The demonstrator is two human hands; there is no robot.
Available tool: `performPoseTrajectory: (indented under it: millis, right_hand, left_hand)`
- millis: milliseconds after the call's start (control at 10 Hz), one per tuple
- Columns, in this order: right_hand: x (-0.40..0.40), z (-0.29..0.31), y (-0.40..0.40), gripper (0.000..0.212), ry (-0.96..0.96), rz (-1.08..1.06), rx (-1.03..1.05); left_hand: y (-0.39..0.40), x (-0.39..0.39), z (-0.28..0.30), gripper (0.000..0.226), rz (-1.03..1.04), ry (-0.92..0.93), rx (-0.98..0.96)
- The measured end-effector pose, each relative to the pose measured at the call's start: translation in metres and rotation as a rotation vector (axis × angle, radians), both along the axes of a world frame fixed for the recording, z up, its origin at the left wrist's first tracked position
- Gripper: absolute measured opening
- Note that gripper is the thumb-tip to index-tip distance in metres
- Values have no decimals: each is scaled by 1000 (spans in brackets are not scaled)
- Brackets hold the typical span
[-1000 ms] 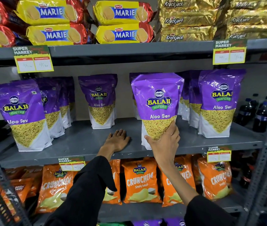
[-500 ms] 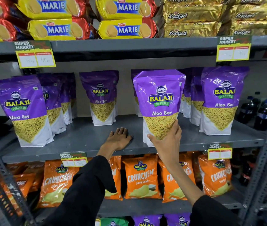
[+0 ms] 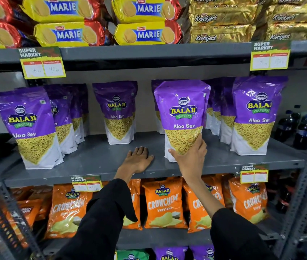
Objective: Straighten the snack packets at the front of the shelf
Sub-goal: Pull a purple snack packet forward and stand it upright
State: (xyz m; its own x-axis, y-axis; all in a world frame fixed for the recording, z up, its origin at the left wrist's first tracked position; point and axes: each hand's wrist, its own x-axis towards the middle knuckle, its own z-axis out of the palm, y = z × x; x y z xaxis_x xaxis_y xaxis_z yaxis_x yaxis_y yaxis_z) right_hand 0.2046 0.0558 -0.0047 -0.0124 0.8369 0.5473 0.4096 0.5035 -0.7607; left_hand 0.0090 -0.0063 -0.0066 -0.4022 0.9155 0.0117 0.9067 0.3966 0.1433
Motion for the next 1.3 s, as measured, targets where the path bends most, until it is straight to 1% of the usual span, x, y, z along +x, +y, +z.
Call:
performPoseTrajectory:
  millis: [200,600,1100,1300]
  right_hand:
    - [-8,0,13,123,-20,3,1]
    - [-12,-3,18,120,7,-20,23]
    - [-17,-4,13,124,-59,-38,32]
    - [-17,-5,12,125,-56,-42,40]
  left_hand:
    - [-1,1,0,70,2,14,4]
    - [-5,5,4,68,-3,24,16]
    - [-8,9,5,68,-6,28,13]
    - [-6,8,4,67,1,22,14]
